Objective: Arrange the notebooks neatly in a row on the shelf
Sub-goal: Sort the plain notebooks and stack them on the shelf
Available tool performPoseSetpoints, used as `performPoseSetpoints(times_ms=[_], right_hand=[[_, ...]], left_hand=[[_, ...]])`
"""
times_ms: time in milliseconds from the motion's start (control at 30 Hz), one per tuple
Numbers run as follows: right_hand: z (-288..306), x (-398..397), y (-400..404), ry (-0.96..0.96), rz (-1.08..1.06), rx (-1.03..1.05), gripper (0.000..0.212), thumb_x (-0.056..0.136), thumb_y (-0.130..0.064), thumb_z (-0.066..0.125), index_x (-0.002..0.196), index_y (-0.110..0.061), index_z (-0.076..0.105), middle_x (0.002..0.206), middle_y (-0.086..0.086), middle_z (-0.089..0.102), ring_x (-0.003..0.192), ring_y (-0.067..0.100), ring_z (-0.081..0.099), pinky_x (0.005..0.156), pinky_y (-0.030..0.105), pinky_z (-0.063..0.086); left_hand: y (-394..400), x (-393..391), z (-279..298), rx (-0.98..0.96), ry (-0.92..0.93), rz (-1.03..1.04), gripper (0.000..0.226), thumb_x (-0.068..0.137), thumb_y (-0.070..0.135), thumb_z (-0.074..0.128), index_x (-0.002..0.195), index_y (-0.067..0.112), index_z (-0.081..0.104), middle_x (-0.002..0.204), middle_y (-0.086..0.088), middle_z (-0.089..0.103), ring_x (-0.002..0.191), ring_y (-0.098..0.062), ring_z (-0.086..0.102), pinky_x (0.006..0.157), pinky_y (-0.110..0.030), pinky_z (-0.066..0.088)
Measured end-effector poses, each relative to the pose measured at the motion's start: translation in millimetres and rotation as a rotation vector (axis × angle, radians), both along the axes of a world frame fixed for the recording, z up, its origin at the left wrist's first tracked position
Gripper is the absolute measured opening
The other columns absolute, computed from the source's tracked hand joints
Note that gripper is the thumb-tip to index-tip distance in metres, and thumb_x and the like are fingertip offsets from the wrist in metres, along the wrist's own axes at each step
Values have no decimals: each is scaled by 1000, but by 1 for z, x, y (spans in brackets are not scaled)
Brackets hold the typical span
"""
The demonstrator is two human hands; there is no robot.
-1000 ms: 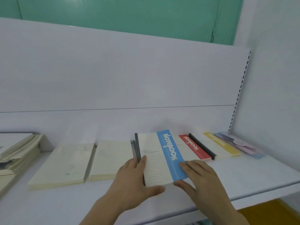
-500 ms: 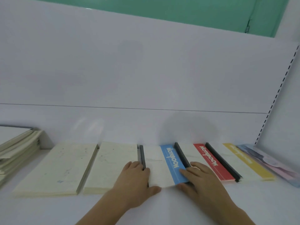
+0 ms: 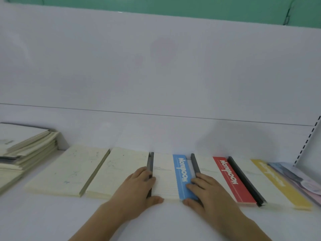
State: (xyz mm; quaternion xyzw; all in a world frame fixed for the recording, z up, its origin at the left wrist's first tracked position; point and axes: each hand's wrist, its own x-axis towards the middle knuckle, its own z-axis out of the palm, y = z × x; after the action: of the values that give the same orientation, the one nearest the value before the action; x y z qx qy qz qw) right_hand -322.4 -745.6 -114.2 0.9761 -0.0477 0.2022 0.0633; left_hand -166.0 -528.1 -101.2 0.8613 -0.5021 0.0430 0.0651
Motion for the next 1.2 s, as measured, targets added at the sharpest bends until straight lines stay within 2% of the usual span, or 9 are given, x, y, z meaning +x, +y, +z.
performPoseSetpoints(times_ms=[200,300,400,600,733,767,900,1033,1200], right_hand=[[7,-5,8,63,-26,-16,52,88,-63,41,105,-26,72,106,-9,69,108,15,61,94,33,51],[8,-9,9,108,-88,10,57,92,-65,31,109,-27,70,114,-6,68,114,18,59,96,35,49],[10,-11,14,117,-122,57,71,93,-68,17,117,-25,68,125,-2,65,122,20,57,98,37,48],[24,-8,67,43,-48,159,65,94,-68,25,134,-27,55,146,-3,47,137,18,40,107,37,36],[33,6,121,26,56,212,78,86,-74,2,153,-34,11,159,-14,-4,146,6,-9,115,28,-2],[33,10,134,34,65,229,80,84,-75,-1,153,-34,6,158,-14,-8,145,6,-13,114,27,-6],[39,26,202,10,105,228,80,88,-74,6,152,-29,23,161,-7,13,148,13,7,115,30,6],[44,47,284,64,155,233,79,87,-74,5,154,-31,5,161,-11,-2,147,10,-10,120,29,-1],[42,73,385,127,211,306,82,84,-74,6,154,-31,5,161,-13,-7,146,8,-13,118,27,-3]], left_hand=[[0,-8,3,13,-14,39,97,72,79,11,140,20,47,148,3,39,145,-17,25,118,-29,19],[-1,-18,8,40,-15,96,85,85,73,25,153,23,30,159,4,25,151,-18,10,121,-30,9],[5,-29,11,-82,-35,147,73,95,64,41,154,25,25,161,7,22,151,-15,11,120,-27,6],[49,-44,7,-276,-84,297,70,93,61,20,149,24,39,157,6,35,149,-15,21,124,-33,13],[101,-44,11,-352,-126,394,61,96,57,30,142,22,50,149,1,47,143,-20,36,120,-38,26],[117,-44,14,-362,-125,409,62,95,58,29,140,21,52,147,1,50,142,-21,39,119,-40,29],[189,-39,20,-410,-131,469,60,94,56,33,134,19,58,139,1,58,135,-22,48,112,-42,40],[277,-33,23,-440,-134,514,60,95,59,31,133,22,59,137,5,58,132,-18,49,110,-39,42],[381,-14,20,-465,-95,621,49,99,53,41,137,25,54,140,9,52,135,-14,43,113,-34,37]])
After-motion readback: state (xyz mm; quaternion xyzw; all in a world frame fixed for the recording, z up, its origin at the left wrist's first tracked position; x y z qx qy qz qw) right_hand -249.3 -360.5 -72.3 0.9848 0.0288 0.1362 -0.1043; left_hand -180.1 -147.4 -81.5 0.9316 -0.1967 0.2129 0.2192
